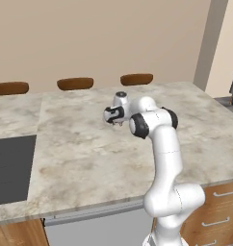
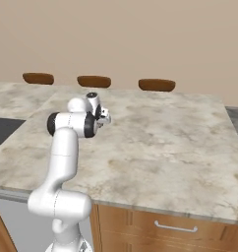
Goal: Place the liquor on the top shelf of the fridge to keep it out of children's reach, and place the orange and mushroom on lower shelves for easy access.
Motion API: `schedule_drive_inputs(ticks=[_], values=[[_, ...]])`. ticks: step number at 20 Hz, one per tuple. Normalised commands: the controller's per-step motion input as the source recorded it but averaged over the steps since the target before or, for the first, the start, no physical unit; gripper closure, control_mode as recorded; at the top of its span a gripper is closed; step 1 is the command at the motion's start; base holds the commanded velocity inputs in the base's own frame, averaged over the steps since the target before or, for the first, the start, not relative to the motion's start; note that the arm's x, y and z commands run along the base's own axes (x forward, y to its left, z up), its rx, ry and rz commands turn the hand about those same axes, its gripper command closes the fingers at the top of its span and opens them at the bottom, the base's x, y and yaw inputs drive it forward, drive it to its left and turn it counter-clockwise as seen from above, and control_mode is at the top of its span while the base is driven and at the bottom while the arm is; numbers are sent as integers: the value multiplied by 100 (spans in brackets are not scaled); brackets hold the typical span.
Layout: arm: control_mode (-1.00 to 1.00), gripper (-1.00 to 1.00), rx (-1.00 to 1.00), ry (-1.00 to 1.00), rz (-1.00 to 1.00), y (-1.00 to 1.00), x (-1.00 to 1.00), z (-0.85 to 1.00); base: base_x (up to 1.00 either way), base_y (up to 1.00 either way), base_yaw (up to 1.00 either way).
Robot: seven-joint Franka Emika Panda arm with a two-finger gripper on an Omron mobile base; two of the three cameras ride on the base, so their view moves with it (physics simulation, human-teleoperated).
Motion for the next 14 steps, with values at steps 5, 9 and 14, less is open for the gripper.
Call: schedule_drive_inputs(ticks=[5, 9, 14], values=[[-100, 100, -3, 19, 0, 0, -11, -43, 0, 0, 0], [-100, 100, -5, 28, 1, 0, -42, -48, 0, 0, 0], [-100, 100, -5, 33, 6, -2, -62, -44, 0, 0, 0]])
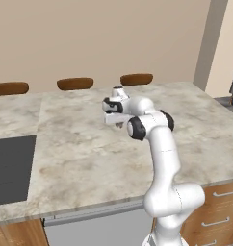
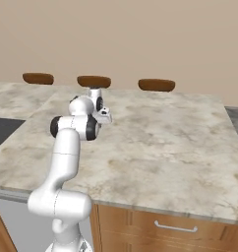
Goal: Place the liquor on the top shelf of the fridge to keep it out of children's reach, and place the orange and mushroom on lower shelves for easy access.
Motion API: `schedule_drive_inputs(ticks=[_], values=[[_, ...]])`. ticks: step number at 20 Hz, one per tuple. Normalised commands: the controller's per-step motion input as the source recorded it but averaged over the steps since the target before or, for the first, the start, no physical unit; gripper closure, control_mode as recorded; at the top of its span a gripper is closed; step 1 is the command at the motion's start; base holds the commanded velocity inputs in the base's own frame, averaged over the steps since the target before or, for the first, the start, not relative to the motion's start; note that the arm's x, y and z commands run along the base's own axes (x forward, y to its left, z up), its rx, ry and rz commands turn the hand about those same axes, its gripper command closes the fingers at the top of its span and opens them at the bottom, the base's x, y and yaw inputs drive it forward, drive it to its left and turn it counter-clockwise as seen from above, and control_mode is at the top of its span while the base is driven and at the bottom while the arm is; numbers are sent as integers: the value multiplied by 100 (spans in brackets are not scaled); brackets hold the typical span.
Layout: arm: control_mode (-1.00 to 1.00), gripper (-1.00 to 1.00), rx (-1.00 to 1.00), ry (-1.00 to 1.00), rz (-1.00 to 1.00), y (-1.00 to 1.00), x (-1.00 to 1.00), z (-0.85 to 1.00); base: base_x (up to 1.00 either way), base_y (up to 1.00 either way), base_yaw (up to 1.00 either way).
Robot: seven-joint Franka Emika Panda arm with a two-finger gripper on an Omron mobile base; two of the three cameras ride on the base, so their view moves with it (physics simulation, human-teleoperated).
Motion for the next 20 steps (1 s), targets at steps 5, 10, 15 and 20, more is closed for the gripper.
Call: schedule_drive_inputs(ticks=[5, 10, 15, 20], values=[[-100, 100, -1, 9, 7, -36, -100, -21, 0, 0, 0], [-100, 100, 0, -9, 7, -58, -100, -34, 0, 0, 0], [-100, 100, 1, -14, 5, -47, -100, -43, 0, 0, 0], [-100, 100, 0, -15, 7, -11, -100, 40, 0, 0, 0]])
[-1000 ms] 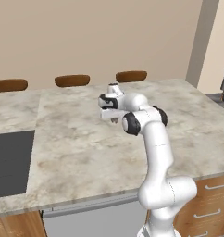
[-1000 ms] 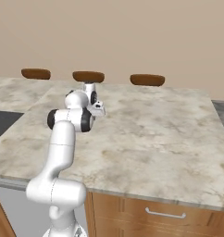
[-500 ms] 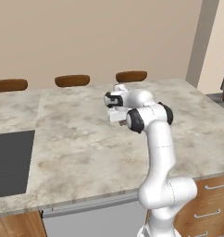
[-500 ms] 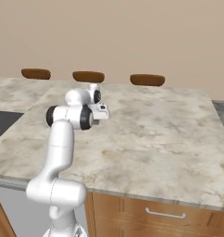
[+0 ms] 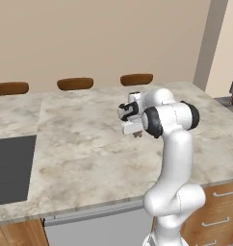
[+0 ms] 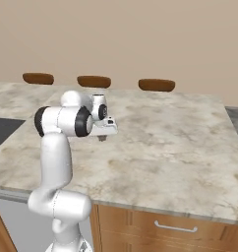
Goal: Place the liquor on the top shelf of the fridge to keep it out of children's reach, and place the orange and mushroom on lower shelves for easy access.
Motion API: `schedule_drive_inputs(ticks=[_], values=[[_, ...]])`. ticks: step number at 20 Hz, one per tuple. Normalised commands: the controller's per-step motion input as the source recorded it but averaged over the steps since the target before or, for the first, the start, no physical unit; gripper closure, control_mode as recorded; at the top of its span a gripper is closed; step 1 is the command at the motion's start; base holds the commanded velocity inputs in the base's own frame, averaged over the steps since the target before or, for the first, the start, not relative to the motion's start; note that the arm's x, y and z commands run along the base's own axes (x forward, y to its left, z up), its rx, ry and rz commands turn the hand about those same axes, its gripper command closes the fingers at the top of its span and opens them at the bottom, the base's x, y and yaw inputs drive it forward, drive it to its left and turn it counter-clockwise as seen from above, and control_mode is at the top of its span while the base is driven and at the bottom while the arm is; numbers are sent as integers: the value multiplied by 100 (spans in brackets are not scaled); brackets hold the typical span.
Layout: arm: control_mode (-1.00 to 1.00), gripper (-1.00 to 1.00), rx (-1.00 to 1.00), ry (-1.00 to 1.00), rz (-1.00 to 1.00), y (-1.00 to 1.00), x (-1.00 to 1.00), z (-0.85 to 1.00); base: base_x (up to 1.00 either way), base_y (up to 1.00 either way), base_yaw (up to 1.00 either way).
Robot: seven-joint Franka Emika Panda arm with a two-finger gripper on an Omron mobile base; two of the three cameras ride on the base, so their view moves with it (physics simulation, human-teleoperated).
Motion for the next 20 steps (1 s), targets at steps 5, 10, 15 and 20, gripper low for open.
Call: schedule_drive_inputs(ticks=[5, 10, 15, 20], values=[[-100, 100, 0, -25, 7, -2, -100, 53, 0, 0, 0], [-100, 100, 0, -30, 3, 0, -100, 86, 0, 0, 0], [-100, 100, 0, -23, 0, 0, -100, 100, 0, 0, 0], [-100, 100, 0, -15, 0, 2, -100, 100, 0, 0, 0]])
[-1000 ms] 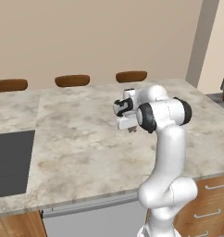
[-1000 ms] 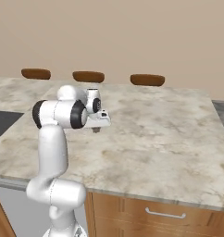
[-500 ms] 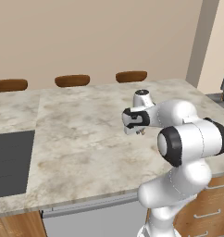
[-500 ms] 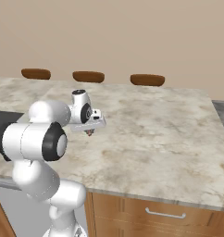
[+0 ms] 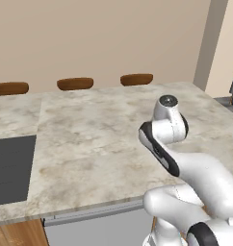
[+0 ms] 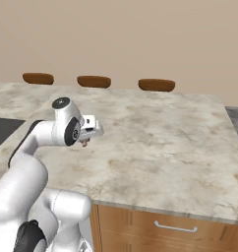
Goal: Place the liquor on the top shelf of the fridge to keep it out of children's reach, and place the orange and mushroom on lower shelves for easy access.
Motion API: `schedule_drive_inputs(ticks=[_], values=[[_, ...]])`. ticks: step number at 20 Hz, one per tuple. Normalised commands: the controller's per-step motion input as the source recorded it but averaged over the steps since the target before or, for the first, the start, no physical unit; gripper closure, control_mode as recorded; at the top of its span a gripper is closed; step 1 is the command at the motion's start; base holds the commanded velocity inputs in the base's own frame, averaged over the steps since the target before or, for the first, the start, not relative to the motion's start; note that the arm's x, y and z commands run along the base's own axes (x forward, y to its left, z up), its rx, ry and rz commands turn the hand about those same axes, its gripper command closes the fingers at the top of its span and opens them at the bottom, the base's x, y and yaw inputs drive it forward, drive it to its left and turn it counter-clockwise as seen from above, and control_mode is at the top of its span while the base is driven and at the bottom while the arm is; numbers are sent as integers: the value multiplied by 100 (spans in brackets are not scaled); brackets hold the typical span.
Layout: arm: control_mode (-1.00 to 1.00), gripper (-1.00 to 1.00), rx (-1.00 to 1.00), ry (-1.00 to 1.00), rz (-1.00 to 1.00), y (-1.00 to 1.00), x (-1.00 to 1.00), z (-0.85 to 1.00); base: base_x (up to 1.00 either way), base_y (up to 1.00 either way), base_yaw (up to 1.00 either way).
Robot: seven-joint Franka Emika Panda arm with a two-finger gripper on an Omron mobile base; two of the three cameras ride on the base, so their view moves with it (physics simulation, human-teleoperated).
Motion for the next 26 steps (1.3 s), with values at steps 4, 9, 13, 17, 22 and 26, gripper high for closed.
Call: schedule_drive_inputs(ticks=[4, 9, 13, 17, 22, 26], values=[[-100, 100, 1, -25, 0, 13, -97, 100, 0, 0, 0], [-100, 100, 0, -21, 0, 4, -81, 100, 0, 0, 0], [-100, 100, -2, 0, 0, 2, -47, 100, 0, 0, 0], [-100, 100, -8, 3, 0, 22, -51, 84, 0, 0, 0], [-100, 100, -8, 0, 0, 10, -48, 20, 0, 0, 0], [-100, 100, -4, 0, 0, 0, -55, 0, 0, 0, 0]])
